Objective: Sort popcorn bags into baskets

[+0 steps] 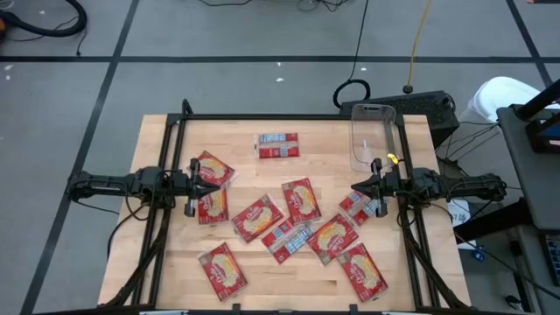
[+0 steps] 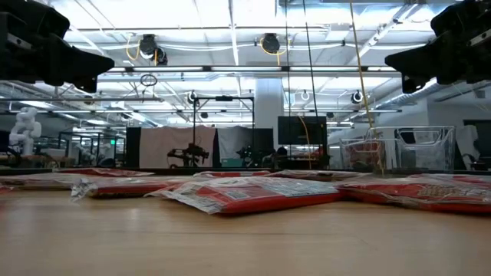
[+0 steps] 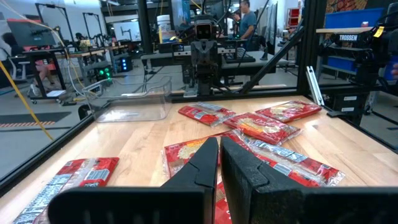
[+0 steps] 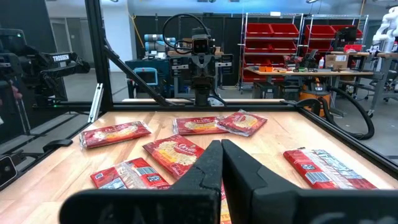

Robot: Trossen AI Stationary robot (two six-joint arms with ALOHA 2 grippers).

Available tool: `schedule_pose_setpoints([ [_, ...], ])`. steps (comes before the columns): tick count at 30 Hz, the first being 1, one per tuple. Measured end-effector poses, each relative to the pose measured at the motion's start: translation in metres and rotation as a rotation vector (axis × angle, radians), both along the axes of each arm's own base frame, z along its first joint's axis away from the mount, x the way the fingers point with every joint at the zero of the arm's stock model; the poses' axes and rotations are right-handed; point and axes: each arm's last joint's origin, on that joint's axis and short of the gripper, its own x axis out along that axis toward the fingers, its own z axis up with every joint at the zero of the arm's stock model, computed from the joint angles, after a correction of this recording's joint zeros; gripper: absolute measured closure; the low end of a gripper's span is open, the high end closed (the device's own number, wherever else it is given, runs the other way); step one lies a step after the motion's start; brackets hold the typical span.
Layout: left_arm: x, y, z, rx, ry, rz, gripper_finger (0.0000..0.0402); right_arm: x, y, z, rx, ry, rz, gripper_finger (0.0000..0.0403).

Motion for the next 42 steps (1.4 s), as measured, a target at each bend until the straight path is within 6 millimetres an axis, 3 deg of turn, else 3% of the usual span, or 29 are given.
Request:
schedule_pose_setpoints([
  [21,0.000,0.000,0.004,-0.008,-0.043,0.009,0.0376,0.000,0.000,0.000,0.011,0.000,0.000,0.0403],
  [27,0.000,0.000,0.005,-0.114,-0.053,0.009,0.0376,0.000,0.000,0.000,0.045,0.000,0.002,0.0403],
  [33,-0.002,0.001,0.020,-0.221,-0.147,0.016,0.0376,0.000,0.000,0.000,0.132,0.000,0.002,0.0403],
  [42,-0.006,0.003,0.088,-0.210,-0.099,0.075,0.0376,0.000,0.000,0.000,0.174,-0.001,0.001,0.0403],
])
